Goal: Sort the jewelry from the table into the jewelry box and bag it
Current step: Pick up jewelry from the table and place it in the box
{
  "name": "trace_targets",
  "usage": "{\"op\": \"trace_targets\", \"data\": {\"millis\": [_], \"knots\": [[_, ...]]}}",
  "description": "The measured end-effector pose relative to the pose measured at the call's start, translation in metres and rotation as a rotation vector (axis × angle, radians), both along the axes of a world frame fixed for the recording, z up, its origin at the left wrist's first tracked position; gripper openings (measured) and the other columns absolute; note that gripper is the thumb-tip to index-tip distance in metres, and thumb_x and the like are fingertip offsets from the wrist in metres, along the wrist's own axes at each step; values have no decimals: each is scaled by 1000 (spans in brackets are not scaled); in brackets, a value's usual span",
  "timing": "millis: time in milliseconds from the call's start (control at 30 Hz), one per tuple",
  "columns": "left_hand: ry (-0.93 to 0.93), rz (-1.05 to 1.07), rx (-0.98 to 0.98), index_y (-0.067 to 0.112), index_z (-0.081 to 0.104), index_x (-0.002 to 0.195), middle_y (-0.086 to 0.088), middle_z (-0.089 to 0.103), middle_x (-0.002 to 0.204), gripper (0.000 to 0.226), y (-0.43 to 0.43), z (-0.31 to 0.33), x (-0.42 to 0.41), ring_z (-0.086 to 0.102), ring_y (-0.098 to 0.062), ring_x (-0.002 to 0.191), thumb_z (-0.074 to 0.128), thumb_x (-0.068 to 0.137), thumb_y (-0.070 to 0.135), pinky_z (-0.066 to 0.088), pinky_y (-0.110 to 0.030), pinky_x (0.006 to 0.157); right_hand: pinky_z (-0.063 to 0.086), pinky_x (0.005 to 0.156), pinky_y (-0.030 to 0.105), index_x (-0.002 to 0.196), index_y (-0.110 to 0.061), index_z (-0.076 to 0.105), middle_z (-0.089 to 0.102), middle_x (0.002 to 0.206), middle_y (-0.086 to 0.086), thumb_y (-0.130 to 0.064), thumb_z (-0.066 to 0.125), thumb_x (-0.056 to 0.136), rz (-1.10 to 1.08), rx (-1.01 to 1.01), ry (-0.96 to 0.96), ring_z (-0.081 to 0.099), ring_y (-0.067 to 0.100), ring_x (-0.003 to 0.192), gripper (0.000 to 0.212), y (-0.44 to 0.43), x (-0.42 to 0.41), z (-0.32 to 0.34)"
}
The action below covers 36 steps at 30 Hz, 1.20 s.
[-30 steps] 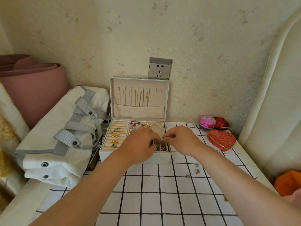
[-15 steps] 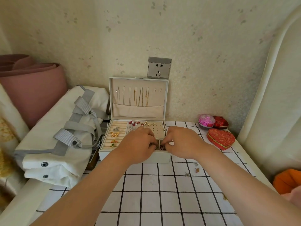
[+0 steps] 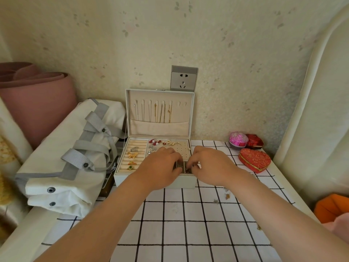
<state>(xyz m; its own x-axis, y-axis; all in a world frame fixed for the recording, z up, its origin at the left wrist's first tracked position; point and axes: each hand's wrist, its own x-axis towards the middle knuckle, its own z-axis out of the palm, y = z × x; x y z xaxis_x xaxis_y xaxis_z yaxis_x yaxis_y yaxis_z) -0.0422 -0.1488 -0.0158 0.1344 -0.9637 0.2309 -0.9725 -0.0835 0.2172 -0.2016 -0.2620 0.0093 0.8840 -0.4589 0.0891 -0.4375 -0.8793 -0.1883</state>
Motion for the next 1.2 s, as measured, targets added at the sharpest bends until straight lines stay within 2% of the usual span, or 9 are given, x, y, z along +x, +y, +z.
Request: {"op": "trace_targets", "data": {"millis": [167, 300, 433, 533, 700, 800, 933, 1000, 1200], "knots": [[-12, -1, -15, 28, 59, 121, 6, 58, 113, 30, 0, 0, -1, 49, -16, 106, 52, 94, 40, 48, -38, 88, 48, 74, 32, 113, -38, 72, 53, 105, -5, -24, 51, 92, 15, -38, 73, 59, 18, 90, 33, 1, -2, -5], [21, 1, -36, 29, 56, 127, 9, 57, 121, 36, -3, 3, -4, 49, -14, 115, 53, 94, 41, 46, -38, 94, 46, 78, 30, 115, -38, 71, 54, 106, -8, -24, 55, 93, -47, 118, -51, 56, 11, 91, 30, -7, -10, -2], [98, -3, -104, 29, 57, 128, 10, 57, 124, 34, -7, 9, -21, 47, -11, 118, 55, 95, 39, 44, -34, 98, 45, 81, 23, 108, -36, 73, 62, 101, -14, -20, 58, 93, -135, 235, -225, 55, -3, 81, 27, -25, -36, 6], [149, -22, -134, 29, 58, 127, 11, 58, 119, 32, -14, 13, -43, 48, -9, 113, 55, 96, 36, 45, -31, 95, 46, 88, 19, 105, -35, 74, 67, 103, -17, -17, 60, 93, -193, 292, -276, 60, -3, 96, 26, -43, -65, 5], [232, -81, -142, 30, 61, 123, 15, 59, 108, 27, -36, 12, -89, 50, -6, 100, 55, 96, 34, 44, -26, 88, 47, 84, 17, 104, -36, 75, 66, 95, -21, -17, 64, 92, -255, 287, -235, 61, -4, 92, 25, -64, -110, -10], [308, -111, -61, 30, 64, 115, 19, 57, 98, 22, -54, 6, -112, 54, -4, 92, 55, 96, 31, 48, -26, 86, 45, 82, 17, 100, -38, 73, 67, 97, -18, -17, 65, 93, -287, 344, -192, 60, -4, 92, 24, -74, -134, -19], [283, -123, 83, 30, 68, 111, 14, 62, 104, 20, -75, -10, -134, 55, -5, 94, 58, 94, 27, 49, -28, 88, 51, 87, 23, 107, -33, 73, 69, 104, -11, -17, 62, 95, -336, 397, -122, 64, 6, 97, 23, -83, -156, -31], [254, -111, 127, 30, 68, 112, 11, 64, 108, 21, -82, -20, -141, 54, -7, 98, 60, 93, 28, 49, -29, 87, 50, 85, 21, 108, -33, 74, 68, 105, -11, -18, 61, 96, -330, 399, -104, 63, 7, 98, 23, -86, -160, -34], [204, -102, 131, 33, 71, 106, 11, 62, 103, 18, -90, -36, -150, 50, -9, 102, 63, 91, 30, 49, -31, 85, 56, 86, 26, 100, -31, 76, 66, 95, -13, -12, 62, 94, -307, 429, -50, 66, 9, 94, 25, -95, -159, -39]]}}
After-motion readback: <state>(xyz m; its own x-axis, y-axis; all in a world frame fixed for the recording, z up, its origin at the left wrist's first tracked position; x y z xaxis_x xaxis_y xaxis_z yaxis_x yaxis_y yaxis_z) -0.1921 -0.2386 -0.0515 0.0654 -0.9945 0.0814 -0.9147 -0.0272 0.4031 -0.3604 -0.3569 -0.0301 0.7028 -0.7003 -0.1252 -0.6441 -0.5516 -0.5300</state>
